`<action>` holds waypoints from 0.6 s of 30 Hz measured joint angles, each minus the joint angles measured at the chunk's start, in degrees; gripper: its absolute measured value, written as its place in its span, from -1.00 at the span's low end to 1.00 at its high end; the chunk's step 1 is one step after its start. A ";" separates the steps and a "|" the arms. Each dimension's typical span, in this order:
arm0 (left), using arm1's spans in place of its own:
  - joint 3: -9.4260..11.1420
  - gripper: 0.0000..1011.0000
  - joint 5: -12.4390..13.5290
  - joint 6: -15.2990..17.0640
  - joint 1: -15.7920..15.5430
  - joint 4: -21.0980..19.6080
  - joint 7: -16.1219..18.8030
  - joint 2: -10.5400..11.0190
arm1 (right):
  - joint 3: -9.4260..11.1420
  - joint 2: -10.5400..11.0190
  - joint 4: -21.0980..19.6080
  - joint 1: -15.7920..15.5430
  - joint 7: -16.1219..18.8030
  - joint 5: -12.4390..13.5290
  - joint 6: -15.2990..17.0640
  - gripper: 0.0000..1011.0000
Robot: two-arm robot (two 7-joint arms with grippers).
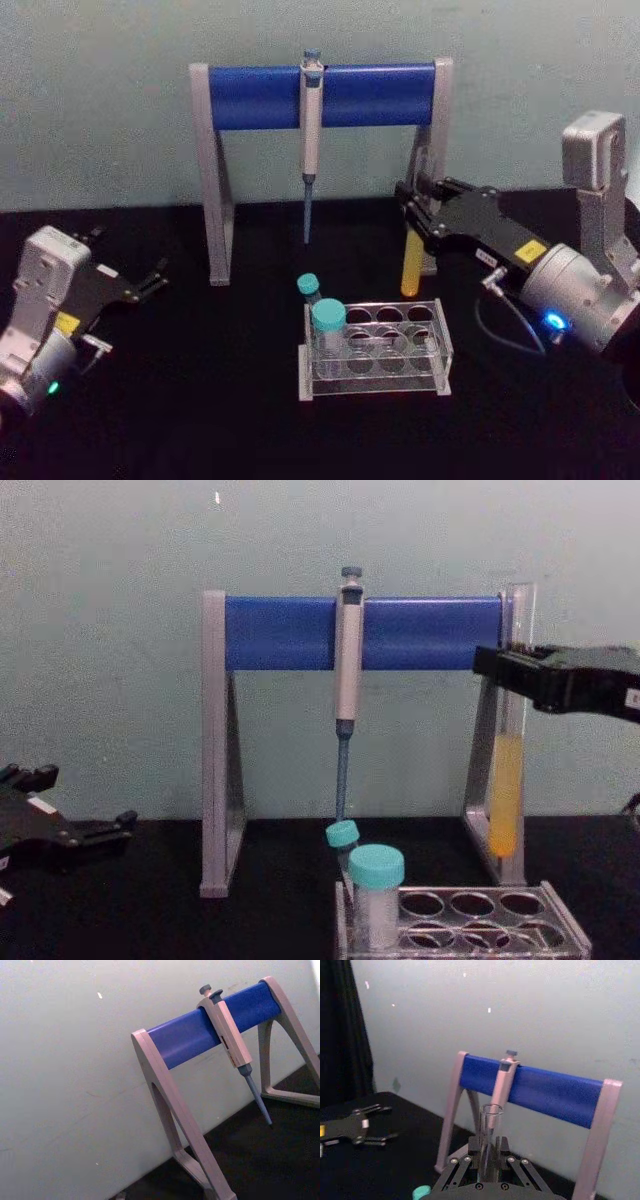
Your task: Pick up the test tube from the test tube rack, shake it, then place it back into the test tube rack.
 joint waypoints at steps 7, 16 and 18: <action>0.00 0.98 0.00 0.00 0.00 0.00 0.00 0.00 | -1.37 -0.18 -1.61 -0.70 2.06 1.20 0.57 -0.54; 0.00 0.98 0.00 0.00 0.00 0.00 0.00 0.00 | -4.31 -2.82 3.34 3.79 4.36 2.00 -1.06 -0.54; 0.00 0.98 0.00 0.00 0.00 0.00 0.00 0.00 | -4.66 -3.50 5.05 5.15 4.46 1.90 -1.78 -0.54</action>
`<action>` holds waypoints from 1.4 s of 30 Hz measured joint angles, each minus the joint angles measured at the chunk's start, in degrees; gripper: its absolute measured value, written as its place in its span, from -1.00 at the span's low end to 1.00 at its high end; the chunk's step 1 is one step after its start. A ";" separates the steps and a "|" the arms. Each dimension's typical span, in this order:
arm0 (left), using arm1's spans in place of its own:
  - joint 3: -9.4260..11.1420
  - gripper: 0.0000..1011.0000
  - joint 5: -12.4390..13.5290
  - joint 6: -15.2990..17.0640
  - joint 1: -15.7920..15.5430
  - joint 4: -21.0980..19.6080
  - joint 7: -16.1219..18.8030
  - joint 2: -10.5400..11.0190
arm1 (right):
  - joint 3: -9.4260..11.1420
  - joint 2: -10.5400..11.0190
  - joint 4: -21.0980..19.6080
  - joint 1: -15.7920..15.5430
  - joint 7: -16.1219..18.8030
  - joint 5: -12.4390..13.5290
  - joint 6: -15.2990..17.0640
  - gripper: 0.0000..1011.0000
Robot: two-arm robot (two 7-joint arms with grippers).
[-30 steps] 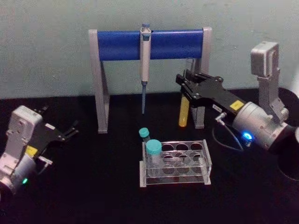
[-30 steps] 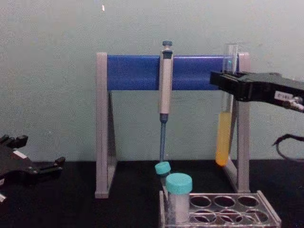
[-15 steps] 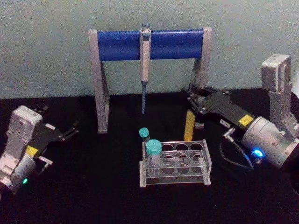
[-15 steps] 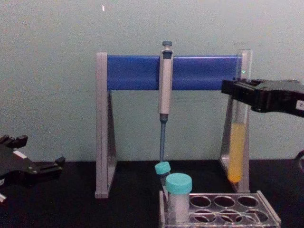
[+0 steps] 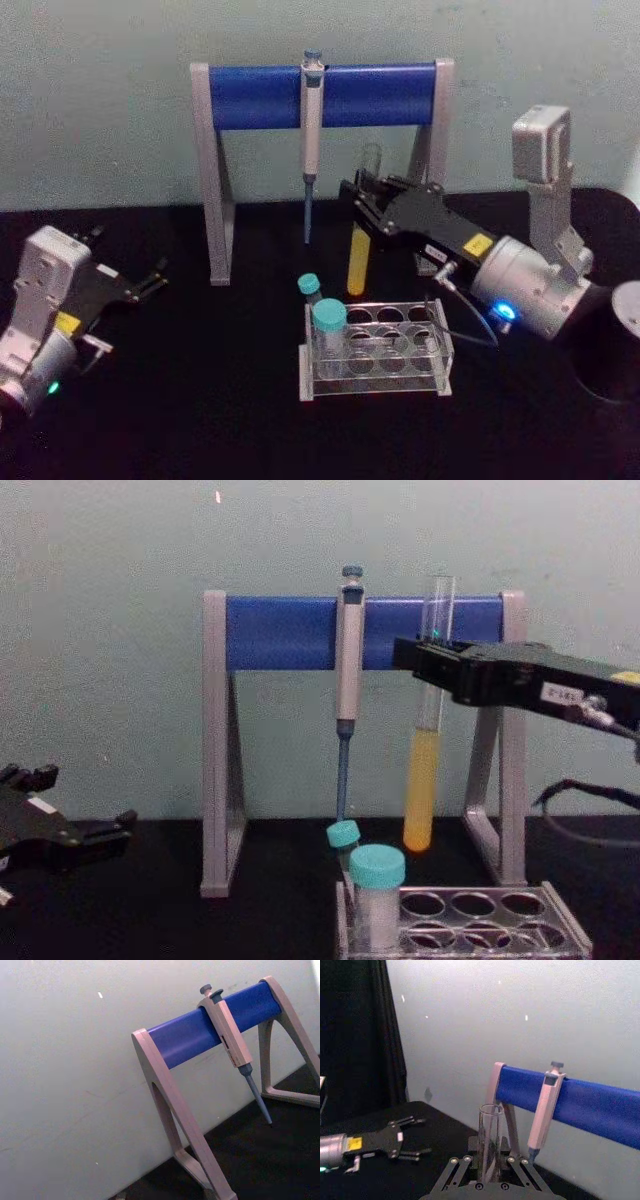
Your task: Pick up the test tube from the test tube rack, shake it, then place it back into the test tube rack.
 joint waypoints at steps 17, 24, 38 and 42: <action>0.00 0.98 0.00 0.00 0.00 0.00 0.00 0.00 | 1.11 -0.75 3.71 2.51 -1.78 -1.39 -1.06 -0.54; 0.00 0.98 0.00 0.00 0.00 0.00 0.00 0.00 | 1.98 -0.31 2.85 1.60 -2.53 -1.59 -0.94 -0.54; 0.00 0.98 0.00 0.00 0.00 0.00 0.00 0.00 | 5.77 3.31 -5.19 -5.49 -5.18 -1.48 1.56 -0.54; 0.00 0.98 0.00 0.00 0.00 0.00 0.00 0.00 | 6.08 3.87 -7.92 -7.83 -5.37 -1.06 2.17 -0.54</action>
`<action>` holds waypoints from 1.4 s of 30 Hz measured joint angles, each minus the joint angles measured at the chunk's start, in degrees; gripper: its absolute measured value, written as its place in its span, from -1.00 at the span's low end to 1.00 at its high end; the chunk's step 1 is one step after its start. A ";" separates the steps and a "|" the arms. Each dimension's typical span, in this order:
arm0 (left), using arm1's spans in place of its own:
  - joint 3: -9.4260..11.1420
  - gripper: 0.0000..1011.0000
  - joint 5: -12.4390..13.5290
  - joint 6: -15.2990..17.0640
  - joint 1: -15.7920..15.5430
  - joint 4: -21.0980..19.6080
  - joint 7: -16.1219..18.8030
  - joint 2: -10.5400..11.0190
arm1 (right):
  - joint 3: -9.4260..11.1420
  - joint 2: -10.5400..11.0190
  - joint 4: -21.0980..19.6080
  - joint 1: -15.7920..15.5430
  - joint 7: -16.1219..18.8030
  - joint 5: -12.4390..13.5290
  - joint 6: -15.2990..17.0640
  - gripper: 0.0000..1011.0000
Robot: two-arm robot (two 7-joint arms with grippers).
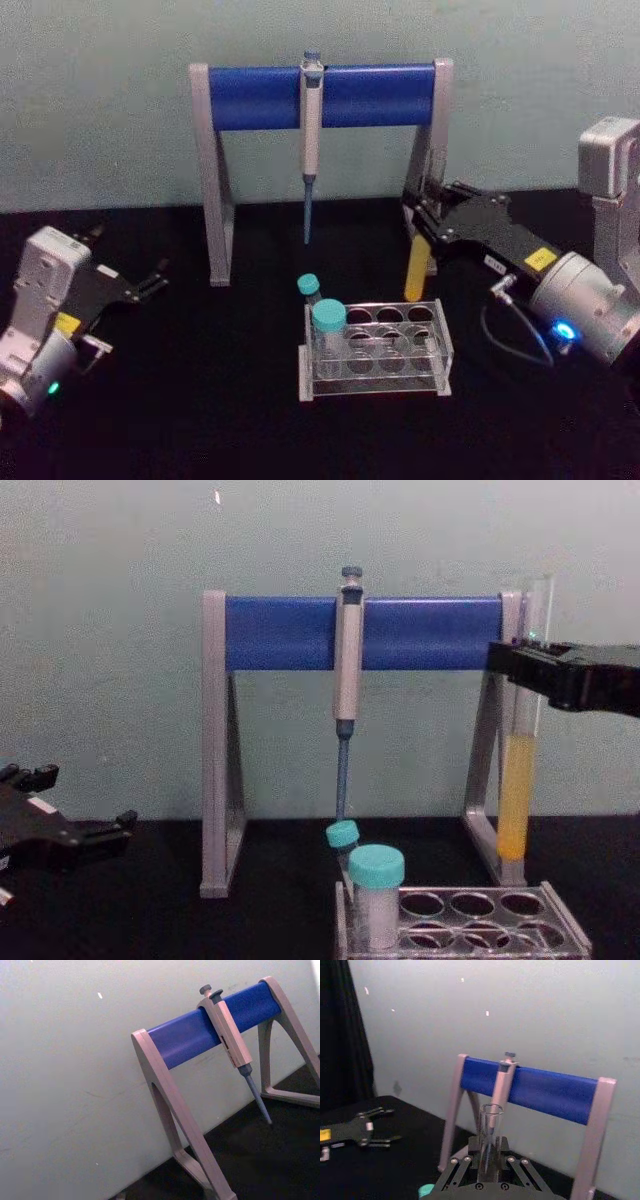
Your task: Pick up the test tube from the test tube rack, shake it, then place it back into the test tube rack.
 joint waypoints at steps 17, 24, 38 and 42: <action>0.00 0.98 0.00 0.00 0.00 0.00 0.00 0.00 | -4.81 -3.22 4.55 4.73 3.77 0.81 -1.64 -0.54; 0.00 0.98 0.00 0.00 0.00 0.00 0.00 0.00 | -5.66 -4.40 9.40 8.75 4.08 -0.57 -2.70 -0.54; 0.00 0.98 0.00 0.00 0.00 0.00 0.00 0.00 | -4.47 -4.35 11.18 9.66 3.04 -1.78 -2.60 -0.54; 0.00 0.98 0.00 0.00 0.00 0.00 0.00 0.00 | -4.31 -4.41 11.16 9.56 3.07 -1.78 -2.61 -0.54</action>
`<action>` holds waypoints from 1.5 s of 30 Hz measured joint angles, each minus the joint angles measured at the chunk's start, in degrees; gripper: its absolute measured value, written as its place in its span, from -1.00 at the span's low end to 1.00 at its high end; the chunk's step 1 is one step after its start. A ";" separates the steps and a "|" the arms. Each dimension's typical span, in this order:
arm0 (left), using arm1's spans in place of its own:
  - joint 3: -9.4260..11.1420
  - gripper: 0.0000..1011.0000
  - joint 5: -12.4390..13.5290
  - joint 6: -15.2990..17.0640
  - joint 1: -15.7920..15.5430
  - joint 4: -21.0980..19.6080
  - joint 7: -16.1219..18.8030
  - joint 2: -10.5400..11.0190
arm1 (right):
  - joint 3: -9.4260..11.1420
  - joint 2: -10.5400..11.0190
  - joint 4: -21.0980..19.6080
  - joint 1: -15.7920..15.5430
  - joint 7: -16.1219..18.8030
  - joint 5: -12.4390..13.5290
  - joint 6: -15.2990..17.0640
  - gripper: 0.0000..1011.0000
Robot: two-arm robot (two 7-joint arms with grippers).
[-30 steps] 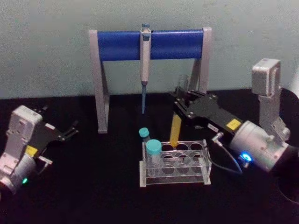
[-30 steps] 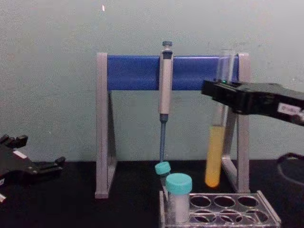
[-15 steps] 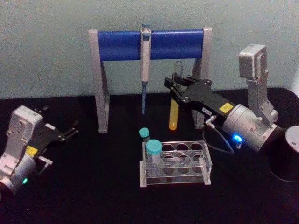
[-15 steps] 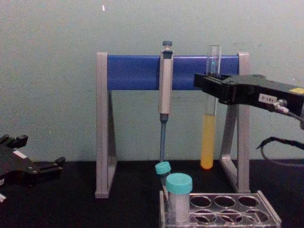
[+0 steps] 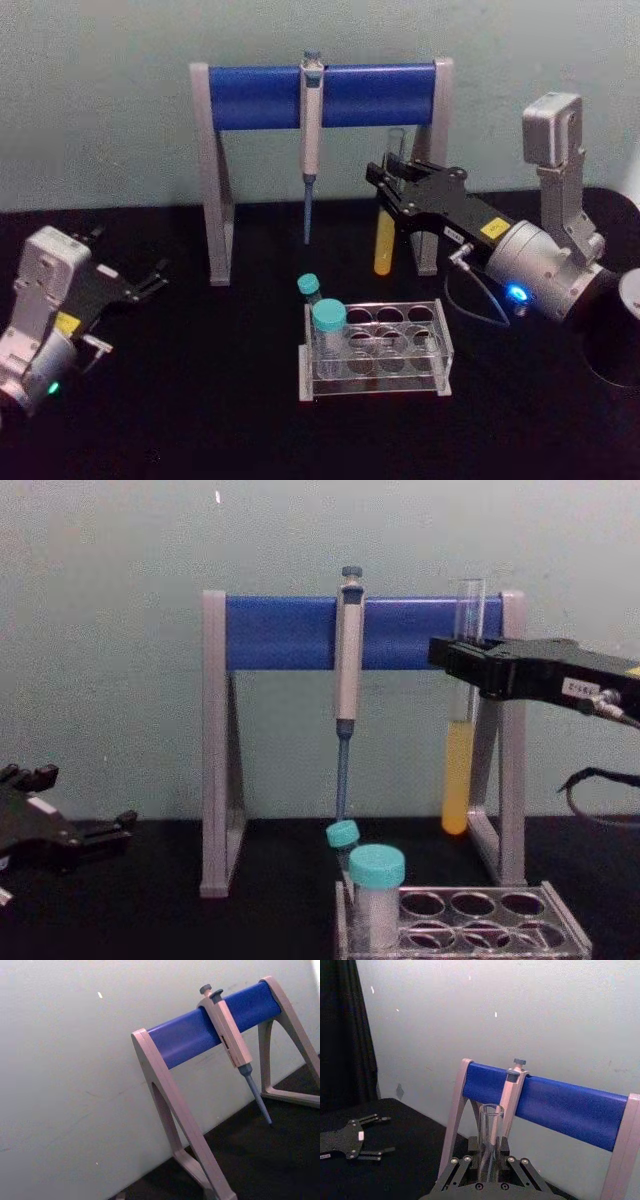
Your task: Pick up the test tube from the test tube rack, shake it, then place it back into the test tube rack.
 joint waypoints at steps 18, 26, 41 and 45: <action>0.00 0.98 0.00 0.00 0.00 0.00 0.00 0.00 | 0.53 2.22 -4.33 -3.42 3.24 2.36 -0.90 -0.54; 0.00 0.98 0.00 0.00 0.00 0.00 0.00 0.00 | 0.24 4.47 -7.25 -5.95 6.01 4.72 -2.12 -0.54; 0.00 0.98 0.00 0.00 0.00 -0.01 0.00 0.00 | -2.23 6.89 -7.32 -7.73 7.61 5.60 -3.40 -0.54; 0.00 0.98 0.00 0.00 0.00 0.00 0.00 0.00 | -2.85 6.85 -6.35 -7.54 7.33 5.14 -3.25 -0.54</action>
